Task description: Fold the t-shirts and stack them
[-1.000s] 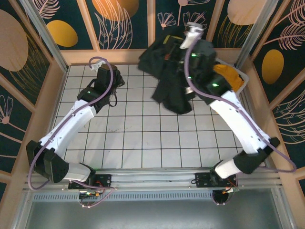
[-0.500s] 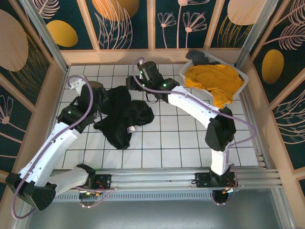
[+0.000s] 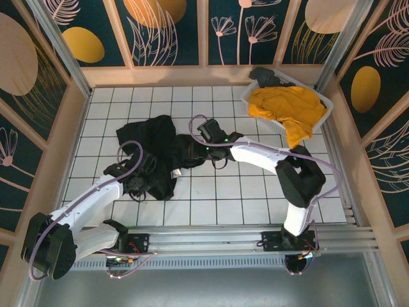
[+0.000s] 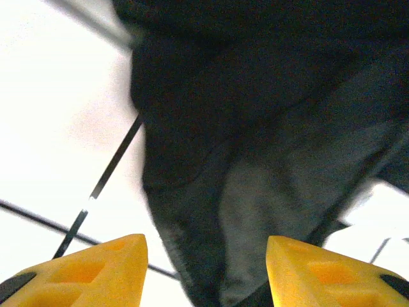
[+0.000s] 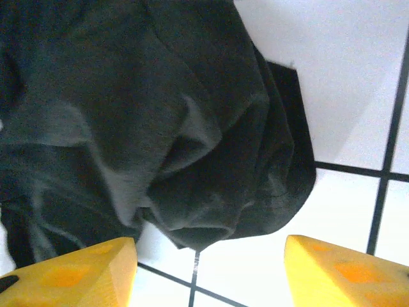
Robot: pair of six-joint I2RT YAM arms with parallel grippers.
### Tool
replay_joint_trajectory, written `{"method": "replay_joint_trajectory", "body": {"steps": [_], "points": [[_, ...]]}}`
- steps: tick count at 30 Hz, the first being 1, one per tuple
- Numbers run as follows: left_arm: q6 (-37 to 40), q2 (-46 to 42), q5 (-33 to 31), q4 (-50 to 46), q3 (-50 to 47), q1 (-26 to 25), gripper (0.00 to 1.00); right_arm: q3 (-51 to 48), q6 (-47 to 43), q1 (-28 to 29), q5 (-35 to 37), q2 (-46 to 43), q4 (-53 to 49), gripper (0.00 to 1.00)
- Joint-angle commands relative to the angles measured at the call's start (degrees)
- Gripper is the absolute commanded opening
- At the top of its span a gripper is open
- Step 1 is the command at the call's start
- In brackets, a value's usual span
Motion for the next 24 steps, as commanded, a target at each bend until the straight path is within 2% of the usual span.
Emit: {"method": "replay_joint_trajectory", "body": {"steps": [1, 2, 4, 8, 15, 20, 24], "points": [[-5.66, 0.08, 7.66, 8.58, -2.15, 0.06, 0.55, 1.4, 3.57, -1.62, -1.89, 4.44, 1.83, 0.59], [-5.9, 0.25, 7.66, 9.57, -1.59, 0.11, 0.55, 1.67, 3.91, -2.28, -2.19, 5.28, 2.27, 0.55], [-5.56, 0.9, 6.65, 10.72, 0.66, 0.06, 0.56, 2.18, 4.34, -3.57, -2.91, 6.68, 3.43, 0.4], [-4.18, 4.26, 5.34, 12.35, 6.92, 0.06, 0.58, 3.44, 4.11, -5.54, -3.33, 7.94, 2.95, 0.0], [-3.54, 13.36, 1.91, 13.47, 16.34, 0.23, 0.71, -2.37, 4.3, -6.32, -2.21, 2.29, 3.26, 0.0], [2.51, 22.7, -2.83, 5.5, 26.7, 0.28, 0.73, -6.24, 4.72, -6.62, -0.75, -2.16, 3.51, 0.0], [5.42, 26.53, -5.04, 3.38, 29.62, 0.31, 0.81, -7.06, 4.89, -7.79, -1.56, -3.4, 4.01, 0.0]]}}
